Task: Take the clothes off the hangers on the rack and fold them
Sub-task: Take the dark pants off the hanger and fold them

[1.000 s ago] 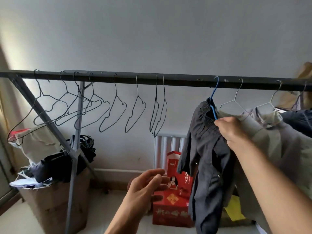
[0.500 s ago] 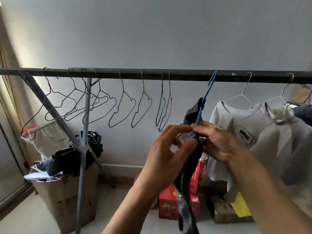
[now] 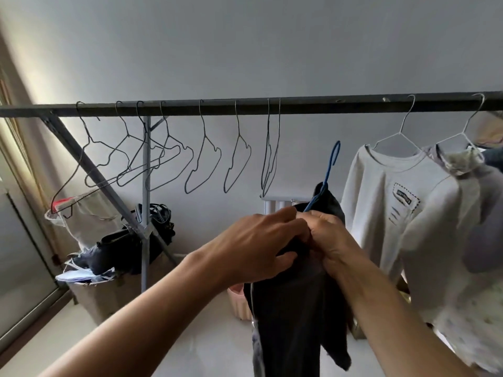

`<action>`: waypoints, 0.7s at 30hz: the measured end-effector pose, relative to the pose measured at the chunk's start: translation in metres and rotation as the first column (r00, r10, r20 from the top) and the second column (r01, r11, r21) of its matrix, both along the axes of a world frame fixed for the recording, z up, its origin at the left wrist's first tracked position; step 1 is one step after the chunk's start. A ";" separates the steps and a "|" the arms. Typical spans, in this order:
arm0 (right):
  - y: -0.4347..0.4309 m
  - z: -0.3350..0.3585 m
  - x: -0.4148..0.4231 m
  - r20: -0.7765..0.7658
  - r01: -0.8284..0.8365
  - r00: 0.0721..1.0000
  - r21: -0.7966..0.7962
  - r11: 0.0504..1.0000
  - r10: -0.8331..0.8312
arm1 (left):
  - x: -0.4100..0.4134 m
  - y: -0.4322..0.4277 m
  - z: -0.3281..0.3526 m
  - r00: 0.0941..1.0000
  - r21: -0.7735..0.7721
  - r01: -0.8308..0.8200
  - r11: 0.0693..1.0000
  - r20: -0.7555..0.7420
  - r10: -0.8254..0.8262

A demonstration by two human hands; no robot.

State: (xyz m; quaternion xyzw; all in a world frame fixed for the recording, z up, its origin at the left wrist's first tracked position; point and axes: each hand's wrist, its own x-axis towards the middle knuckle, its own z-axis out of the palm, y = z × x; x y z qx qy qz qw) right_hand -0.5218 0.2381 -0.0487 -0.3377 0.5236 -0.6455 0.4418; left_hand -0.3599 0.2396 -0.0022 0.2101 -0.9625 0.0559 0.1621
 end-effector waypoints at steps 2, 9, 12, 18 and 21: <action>-0.001 0.001 0.002 -0.033 0.064 0.997 0.011 0.998 -0.064 | 0.006 0.001 -0.001 0.996 -0.027 -0.075 0.997 -0.053 0.073; -0.008 0.009 0.003 -0.019 0.246 0.969 0.004 0.969 -0.246 | 0.028 0.004 -0.015 0.969 0.047 -0.175 0.983 -0.166 0.181; -0.009 0.016 0.000 0.027 0.267 0.963 -0.001 0.964 -0.267 | 0.038 0.003 -0.020 0.962 0.104 -0.108 0.989 -0.240 0.130; -0.002 0.031 0.001 0.028 0.273 0.961 0.032 0.961 -0.274 | 0.054 0.008 -0.031 0.915 0.141 -0.042 0.989 -0.393 0.095; 0.001 0.036 0.003 0.065 0.202 0.977 0.054 0.978 -0.205 | 0.053 0.010 -0.036 0.918 0.161 -0.033 0.986 -0.385 0.093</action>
